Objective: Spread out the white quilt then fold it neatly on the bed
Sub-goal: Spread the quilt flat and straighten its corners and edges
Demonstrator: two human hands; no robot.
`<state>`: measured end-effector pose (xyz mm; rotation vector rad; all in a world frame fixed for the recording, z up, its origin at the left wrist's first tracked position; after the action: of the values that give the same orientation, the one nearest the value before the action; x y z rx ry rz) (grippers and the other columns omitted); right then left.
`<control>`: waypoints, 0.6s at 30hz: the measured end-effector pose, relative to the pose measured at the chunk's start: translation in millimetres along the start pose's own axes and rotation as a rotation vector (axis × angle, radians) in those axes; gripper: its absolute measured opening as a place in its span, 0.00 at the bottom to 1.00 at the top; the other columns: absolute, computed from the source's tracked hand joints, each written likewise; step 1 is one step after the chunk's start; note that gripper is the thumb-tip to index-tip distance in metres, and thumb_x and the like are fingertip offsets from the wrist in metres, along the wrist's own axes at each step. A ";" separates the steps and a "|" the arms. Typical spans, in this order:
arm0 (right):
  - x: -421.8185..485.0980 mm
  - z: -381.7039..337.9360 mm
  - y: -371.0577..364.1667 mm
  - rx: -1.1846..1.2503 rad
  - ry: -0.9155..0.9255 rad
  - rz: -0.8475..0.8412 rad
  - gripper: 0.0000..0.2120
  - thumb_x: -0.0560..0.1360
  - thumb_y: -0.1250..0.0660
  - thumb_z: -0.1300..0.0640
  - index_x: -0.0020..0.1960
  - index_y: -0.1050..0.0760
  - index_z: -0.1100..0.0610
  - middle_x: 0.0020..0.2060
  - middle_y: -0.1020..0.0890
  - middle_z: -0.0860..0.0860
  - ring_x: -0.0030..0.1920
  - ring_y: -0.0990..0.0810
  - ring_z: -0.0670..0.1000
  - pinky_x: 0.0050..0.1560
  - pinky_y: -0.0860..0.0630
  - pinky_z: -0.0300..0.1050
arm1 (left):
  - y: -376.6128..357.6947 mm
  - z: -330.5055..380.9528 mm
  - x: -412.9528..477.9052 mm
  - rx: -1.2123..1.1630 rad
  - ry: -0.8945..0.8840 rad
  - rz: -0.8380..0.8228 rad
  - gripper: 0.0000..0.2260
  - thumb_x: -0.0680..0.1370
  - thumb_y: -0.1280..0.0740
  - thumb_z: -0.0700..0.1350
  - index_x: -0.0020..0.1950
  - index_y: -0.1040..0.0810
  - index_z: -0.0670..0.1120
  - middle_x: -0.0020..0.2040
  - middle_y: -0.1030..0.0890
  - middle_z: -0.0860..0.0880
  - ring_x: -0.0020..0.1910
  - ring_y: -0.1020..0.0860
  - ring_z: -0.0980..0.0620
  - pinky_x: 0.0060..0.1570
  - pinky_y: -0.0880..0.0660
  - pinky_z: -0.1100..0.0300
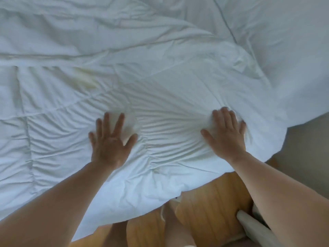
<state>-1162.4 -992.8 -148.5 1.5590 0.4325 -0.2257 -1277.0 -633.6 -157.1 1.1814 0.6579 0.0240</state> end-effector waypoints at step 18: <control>-77.3 138.3 17.2 0.089 -0.065 -0.366 0.44 0.78 0.43 0.32 0.82 0.64 0.47 0.82 0.57 0.49 0.81 0.49 0.53 0.77 0.41 0.62 | -18.4 16.0 -104.9 0.261 0.131 -0.427 0.34 0.77 0.54 0.72 0.80 0.58 0.63 0.82 0.59 0.56 0.81 0.55 0.49 0.76 0.49 0.39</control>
<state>-1208.3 -1139.8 -107.4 1.5468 0.6631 -0.5822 -1360.4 -691.2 -120.9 1.2730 1.0427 -0.3560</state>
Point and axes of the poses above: each hand's wrist, its own x-axis towards the middle knuckle, its own y-axis out of the back of the hand, z = x × y, the point moved 6 cm from there along x, towards the middle knuckle
